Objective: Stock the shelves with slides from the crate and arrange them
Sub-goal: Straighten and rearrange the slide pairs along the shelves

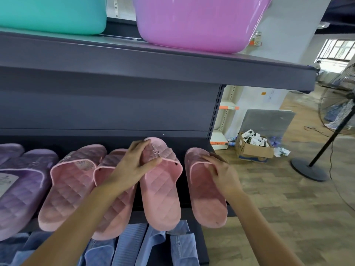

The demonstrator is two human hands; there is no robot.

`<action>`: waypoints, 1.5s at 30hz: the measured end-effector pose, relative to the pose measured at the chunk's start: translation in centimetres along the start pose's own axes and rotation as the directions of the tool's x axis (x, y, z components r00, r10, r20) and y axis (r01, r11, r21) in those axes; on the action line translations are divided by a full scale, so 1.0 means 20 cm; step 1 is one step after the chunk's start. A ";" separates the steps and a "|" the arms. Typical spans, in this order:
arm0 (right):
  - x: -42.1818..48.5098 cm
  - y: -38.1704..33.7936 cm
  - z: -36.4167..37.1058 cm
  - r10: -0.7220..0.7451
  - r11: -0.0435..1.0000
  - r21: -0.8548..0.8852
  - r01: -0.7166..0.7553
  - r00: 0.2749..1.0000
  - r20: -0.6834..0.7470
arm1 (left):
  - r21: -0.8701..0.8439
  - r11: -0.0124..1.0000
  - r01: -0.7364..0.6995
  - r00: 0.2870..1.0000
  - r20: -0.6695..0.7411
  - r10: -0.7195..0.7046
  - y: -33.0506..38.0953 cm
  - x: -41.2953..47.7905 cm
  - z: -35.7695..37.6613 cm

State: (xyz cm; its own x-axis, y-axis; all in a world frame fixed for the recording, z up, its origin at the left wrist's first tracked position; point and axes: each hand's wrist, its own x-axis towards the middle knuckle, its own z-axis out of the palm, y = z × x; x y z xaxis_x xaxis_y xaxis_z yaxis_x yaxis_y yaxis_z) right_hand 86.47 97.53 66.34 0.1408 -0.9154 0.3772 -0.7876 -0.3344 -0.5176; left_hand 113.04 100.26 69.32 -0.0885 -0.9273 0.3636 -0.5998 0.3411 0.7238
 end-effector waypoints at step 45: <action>-0.06 0.00 0.12 0.311 0.908 0.282 -0.309 0.950 0.039 | -0.093 0.942 0.322 0.941 -0.073 -0.329 0.07 -0.06 0.48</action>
State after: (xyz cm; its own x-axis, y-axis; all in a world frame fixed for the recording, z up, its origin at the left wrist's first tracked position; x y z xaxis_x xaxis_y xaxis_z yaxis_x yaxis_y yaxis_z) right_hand 87.65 98.00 64.09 -0.0877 -0.9821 0.1669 -0.5898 -0.0838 -0.8032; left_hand 104.72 100.31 64.39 0.1723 -0.9740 0.1472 -0.5196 0.0371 0.8536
